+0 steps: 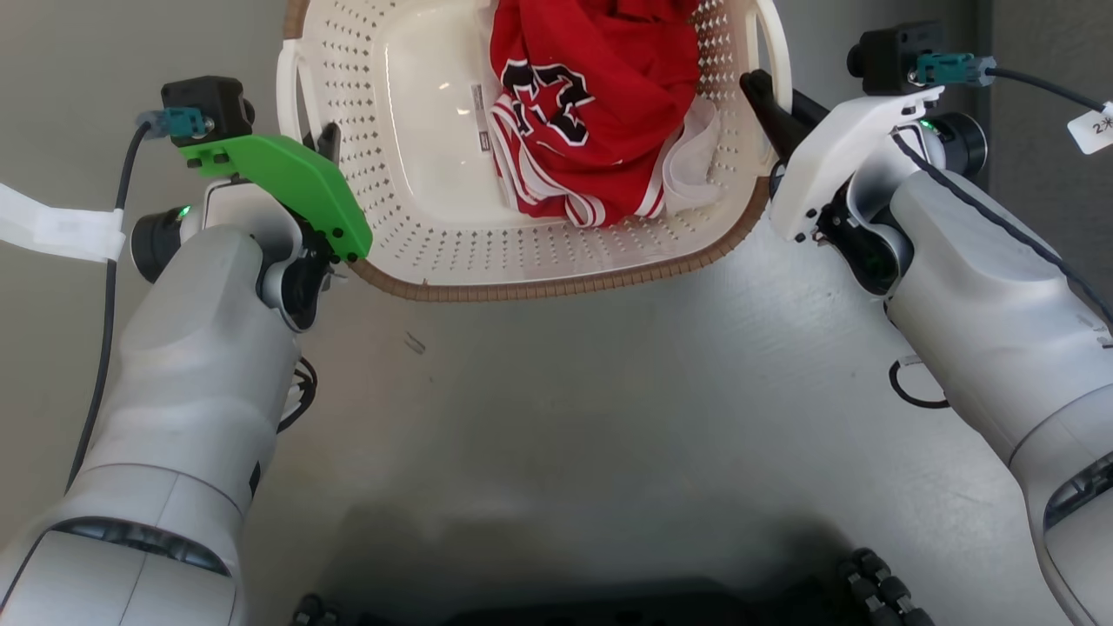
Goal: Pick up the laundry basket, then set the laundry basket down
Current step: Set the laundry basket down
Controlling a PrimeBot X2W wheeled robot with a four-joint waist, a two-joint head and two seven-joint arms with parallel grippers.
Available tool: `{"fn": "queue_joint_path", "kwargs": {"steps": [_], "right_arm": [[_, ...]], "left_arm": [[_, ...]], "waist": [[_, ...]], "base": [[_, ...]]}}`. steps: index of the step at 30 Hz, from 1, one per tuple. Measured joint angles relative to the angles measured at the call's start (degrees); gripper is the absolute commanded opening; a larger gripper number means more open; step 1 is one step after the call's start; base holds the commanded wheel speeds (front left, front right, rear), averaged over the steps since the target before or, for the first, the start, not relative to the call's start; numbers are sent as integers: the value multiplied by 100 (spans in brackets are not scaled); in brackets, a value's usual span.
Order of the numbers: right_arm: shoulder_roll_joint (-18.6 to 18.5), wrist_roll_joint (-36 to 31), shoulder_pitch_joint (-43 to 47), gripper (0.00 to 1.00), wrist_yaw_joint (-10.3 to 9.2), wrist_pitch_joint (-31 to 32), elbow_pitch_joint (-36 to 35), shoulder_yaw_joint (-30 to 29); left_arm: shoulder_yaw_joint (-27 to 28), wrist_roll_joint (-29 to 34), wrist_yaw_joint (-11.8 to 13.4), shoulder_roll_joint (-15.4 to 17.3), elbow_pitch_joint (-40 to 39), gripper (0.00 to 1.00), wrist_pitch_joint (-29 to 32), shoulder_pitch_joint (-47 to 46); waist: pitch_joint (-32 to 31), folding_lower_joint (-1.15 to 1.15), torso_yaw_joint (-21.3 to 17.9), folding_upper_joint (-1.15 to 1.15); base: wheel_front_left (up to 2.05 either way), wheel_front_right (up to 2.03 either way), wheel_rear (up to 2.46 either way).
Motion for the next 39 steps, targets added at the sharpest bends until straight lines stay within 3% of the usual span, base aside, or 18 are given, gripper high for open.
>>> {"fn": "queue_joint_path", "kwargs": {"steps": [18, 39], "right_arm": [[93, -4, -213, 0, 8, -240, 374, 75], [309, 15, -322, 0, 8, -249, 808, 135]], "left_arm": [[-42, 48, 14, -53, 220, 0, -275, -189], [-167, 121, -78, -69, 488, 0, -326, -265]], "waist": [[631, 0, -30, 0], [795, 0, -61, 0]], "base": [[0, 0, 0], [0, 0, 0]]}}
